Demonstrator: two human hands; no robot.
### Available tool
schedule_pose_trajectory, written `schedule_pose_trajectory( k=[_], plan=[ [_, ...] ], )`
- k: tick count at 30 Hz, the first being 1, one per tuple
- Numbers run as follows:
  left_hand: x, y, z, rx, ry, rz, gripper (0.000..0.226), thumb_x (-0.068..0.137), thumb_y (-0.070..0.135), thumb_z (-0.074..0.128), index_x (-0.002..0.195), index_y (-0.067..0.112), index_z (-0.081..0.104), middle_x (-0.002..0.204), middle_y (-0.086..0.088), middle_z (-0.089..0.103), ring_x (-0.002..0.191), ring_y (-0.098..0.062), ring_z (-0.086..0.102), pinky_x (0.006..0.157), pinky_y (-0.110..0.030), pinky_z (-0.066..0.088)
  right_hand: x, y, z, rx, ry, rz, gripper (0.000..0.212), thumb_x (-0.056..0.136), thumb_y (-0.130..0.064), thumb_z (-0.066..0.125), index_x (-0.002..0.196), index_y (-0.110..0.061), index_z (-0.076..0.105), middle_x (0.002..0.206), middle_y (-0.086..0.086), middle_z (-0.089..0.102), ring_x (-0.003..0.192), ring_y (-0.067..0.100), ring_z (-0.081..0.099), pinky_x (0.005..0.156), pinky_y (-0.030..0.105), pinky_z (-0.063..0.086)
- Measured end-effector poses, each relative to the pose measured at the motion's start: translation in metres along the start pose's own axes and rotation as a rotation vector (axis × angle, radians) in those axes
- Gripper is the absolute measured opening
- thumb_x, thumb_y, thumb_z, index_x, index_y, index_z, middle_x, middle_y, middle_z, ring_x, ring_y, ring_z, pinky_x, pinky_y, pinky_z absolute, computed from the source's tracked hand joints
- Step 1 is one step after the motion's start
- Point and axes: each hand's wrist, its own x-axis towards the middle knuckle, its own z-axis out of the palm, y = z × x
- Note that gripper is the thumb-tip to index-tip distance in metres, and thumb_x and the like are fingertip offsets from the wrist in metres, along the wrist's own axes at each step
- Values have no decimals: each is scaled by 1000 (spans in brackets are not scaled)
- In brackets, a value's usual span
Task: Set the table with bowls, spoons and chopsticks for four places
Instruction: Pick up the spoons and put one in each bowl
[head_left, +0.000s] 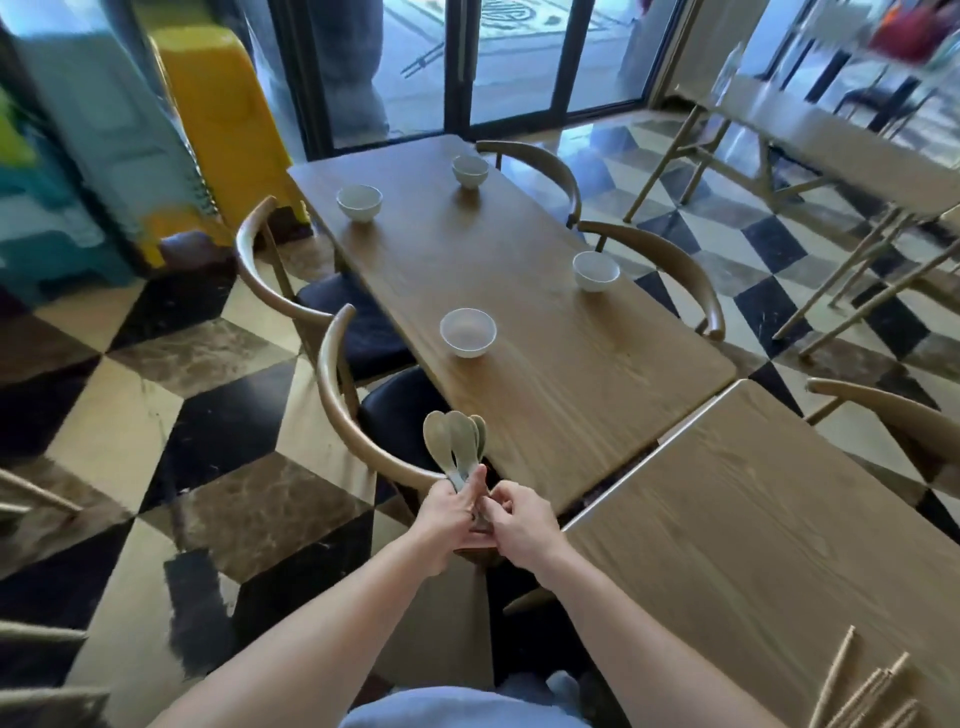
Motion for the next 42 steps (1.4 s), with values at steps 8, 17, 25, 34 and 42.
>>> schedule_pose_trajectory(
  k=[8, 17, 25, 34, 42],
  plan=[
    [10, 63, -98, 57, -13, 56, 51, 92, 55, 55, 98, 4, 58, 76, -16, 78, 70, -30, 77, 57, -37, 63, 21, -80, 51, 577, -90, -32, 28, 102, -27, 52, 78, -15, 56, 51, -9, 54, 37, 0, 48, 36, 14, 36],
    [73, 122, -154, 39, -26, -15, 28, 106, 32, 47, 82, 19, 42, 54, 4, 37, 44, -9, 31, 36, -20, 27, 105, -125, 22, 864, -36, 92, 28, 105, -24, 47, 81, -9, 48, 54, -3, 29, 32, 5, 25, 32, 16, 20],
    [162, 195, -170, 276, -170, -126, 34, 106, 39, 45, 78, 20, 40, 56, 3, 30, 42, -9, 24, 39, -22, 16, 203, -106, -12, 918, 101, 302, 20, 105, -14, 46, 89, -4, 52, 52, -4, 28, 34, 4, 19, 32, 17, 15],
    [247, 232, -164, 402, -246, -276, 40, 104, 46, 46, 74, 20, 41, 53, 5, 25, 39, -10, 18, 38, -17, 12, 259, -94, -25, 871, 115, 530, 22, 104, -16, 49, 84, -6, 54, 57, -4, 34, 39, 6, 23, 35, 19, 15],
    [299, 264, -157, 534, -308, -393, 43, 105, 43, 46, 68, 21, 40, 46, 6, 25, 33, -9, 17, 37, -11, 11, 293, -94, -30, 826, 114, 667, 20, 102, -17, 53, 89, -3, 60, 68, 0, 44, 41, 7, 30, 36, 19, 22]
  ],
)
